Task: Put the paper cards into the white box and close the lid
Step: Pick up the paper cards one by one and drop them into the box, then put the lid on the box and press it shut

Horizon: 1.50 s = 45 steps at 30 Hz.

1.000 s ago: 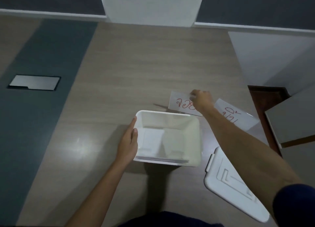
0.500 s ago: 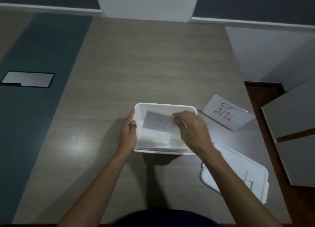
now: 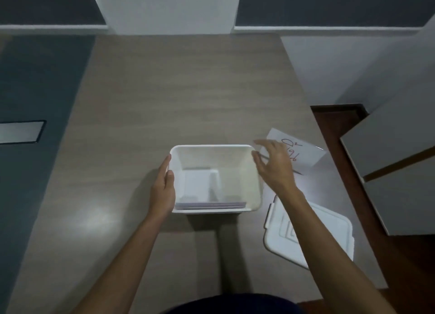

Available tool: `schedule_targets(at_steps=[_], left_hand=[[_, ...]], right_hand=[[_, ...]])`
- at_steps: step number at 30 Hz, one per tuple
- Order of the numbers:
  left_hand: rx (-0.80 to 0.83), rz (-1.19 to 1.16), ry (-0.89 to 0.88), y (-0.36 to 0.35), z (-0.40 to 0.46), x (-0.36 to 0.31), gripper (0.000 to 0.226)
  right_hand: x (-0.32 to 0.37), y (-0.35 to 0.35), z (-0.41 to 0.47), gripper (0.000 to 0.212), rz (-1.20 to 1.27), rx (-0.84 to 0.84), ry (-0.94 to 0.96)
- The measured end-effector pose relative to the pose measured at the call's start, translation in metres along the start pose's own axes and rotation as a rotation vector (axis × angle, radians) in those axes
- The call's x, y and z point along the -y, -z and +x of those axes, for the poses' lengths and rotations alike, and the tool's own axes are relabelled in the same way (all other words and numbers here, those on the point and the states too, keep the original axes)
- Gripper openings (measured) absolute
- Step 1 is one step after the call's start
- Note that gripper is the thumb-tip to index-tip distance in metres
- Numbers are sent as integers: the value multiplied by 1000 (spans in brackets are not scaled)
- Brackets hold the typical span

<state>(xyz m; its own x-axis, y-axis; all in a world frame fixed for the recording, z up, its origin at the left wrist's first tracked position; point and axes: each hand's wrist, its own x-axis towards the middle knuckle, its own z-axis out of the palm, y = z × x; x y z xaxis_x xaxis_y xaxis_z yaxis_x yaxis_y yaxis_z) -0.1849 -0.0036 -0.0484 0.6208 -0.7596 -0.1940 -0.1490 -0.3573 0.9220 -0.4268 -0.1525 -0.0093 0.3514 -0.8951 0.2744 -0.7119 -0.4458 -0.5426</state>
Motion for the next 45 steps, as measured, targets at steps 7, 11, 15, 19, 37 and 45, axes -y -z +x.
schedule_targets(at_steps=[7,11,15,19,37,45], left_hand=[[65,23,-57,-16,14,-5,44],[74,24,-56,-20,17,-8,45],[75,6,-53,-22,20,-7,44],[81,-18,-32,-21,21,-6,41],[-60,455,-175,-18,16,-23,46],[218,423,-691,-140,-59,-109,47]], right_hand=[[-113,22,48,44,-341,126,-405],[-102,36,47,20,-220,-24,-352],[-35,56,41,15,-11,-295,-87],[45,62,13,15,119,-250,225],[34,17,-63,33,248,289,-55],[-124,57,-150,67,-190,-22,-821]])
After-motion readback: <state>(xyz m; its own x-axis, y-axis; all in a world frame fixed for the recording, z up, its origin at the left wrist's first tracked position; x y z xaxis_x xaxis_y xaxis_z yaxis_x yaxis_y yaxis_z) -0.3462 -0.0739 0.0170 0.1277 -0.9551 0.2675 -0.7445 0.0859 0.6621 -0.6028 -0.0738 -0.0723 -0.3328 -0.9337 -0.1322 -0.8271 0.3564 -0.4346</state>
